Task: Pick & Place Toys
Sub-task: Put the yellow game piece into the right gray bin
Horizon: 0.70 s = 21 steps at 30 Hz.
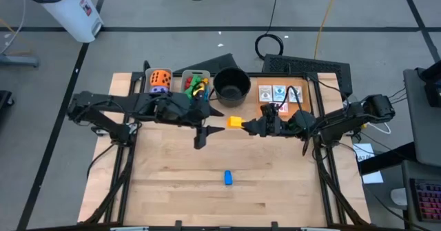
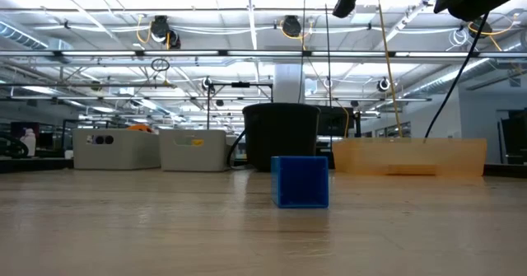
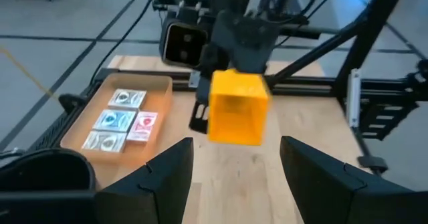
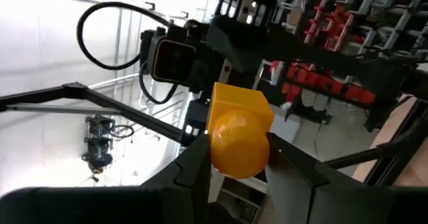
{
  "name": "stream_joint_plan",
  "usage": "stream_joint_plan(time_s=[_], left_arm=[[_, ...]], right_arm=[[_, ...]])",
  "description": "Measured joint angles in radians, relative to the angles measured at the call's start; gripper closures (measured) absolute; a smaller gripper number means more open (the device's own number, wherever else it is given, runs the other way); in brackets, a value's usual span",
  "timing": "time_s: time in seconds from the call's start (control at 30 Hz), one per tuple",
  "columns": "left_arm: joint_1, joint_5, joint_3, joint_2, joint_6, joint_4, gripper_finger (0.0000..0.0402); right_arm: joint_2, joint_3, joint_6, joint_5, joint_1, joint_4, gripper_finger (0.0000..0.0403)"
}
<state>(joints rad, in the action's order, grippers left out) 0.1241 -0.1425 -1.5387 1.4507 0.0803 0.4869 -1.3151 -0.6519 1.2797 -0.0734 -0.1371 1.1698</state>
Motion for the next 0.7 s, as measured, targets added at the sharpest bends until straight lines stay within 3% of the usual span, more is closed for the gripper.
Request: stream_joint_plan(time_s=[0.7], left_arm=[[-0.019,0.070,0.000,0.078,-0.015,-0.162,0.0169]], right_arm=[[-0.002,0.002,0.003,0.027,0.000,-0.001,0.0293]])
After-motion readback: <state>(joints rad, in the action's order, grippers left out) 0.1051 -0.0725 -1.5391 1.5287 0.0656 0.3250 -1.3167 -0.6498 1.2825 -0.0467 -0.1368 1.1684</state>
